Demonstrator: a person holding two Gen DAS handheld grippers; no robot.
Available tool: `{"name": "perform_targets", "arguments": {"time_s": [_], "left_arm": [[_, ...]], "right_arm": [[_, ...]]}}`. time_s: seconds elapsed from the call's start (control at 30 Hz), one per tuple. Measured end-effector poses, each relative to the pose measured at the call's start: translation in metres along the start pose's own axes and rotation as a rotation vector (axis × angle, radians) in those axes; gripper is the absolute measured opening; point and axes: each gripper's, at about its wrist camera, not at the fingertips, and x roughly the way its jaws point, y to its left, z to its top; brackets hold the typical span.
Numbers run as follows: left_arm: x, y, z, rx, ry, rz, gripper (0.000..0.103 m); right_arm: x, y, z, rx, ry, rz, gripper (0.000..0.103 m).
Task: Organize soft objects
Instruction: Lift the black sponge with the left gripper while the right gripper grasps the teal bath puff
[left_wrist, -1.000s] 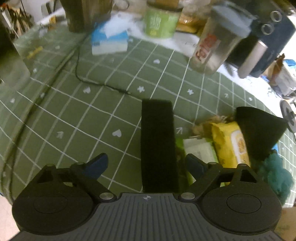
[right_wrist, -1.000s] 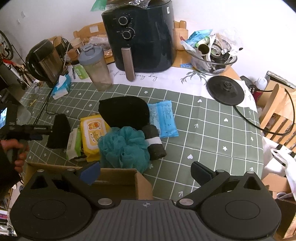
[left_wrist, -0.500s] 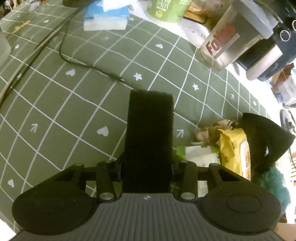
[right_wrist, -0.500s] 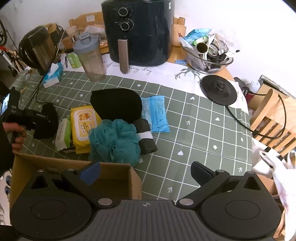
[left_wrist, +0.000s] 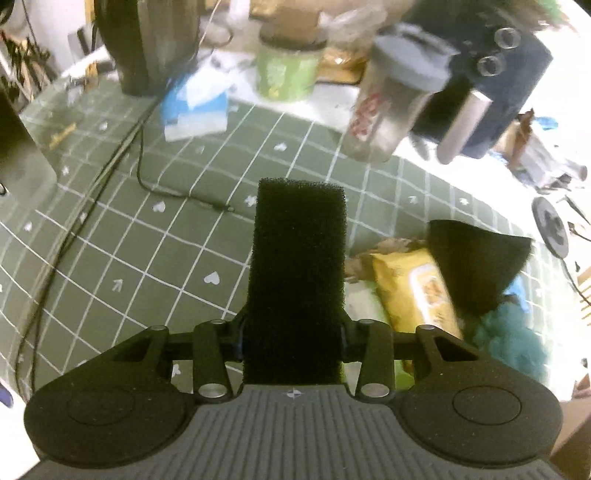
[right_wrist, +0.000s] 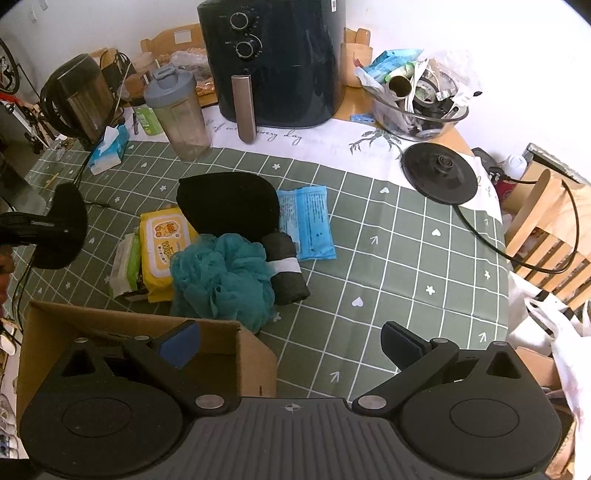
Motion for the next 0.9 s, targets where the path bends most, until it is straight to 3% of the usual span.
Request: {"name": "perform_targets", "arguments": {"time_s": [0.37,0.9], "left_arm": [[-0.069,-0.036,-0.025,0.077,-0.08,0.052,0.041],[-0.123,-0.051,-0.073,0.042,-0.075,-0.031,0.041]], "right_arm": [[0.005,-0.011,0.009,-0.059,-0.004,0.036,0.103],[0.025,-0.029,0.035,-0.071,0.024,0.177,0.103]]}}
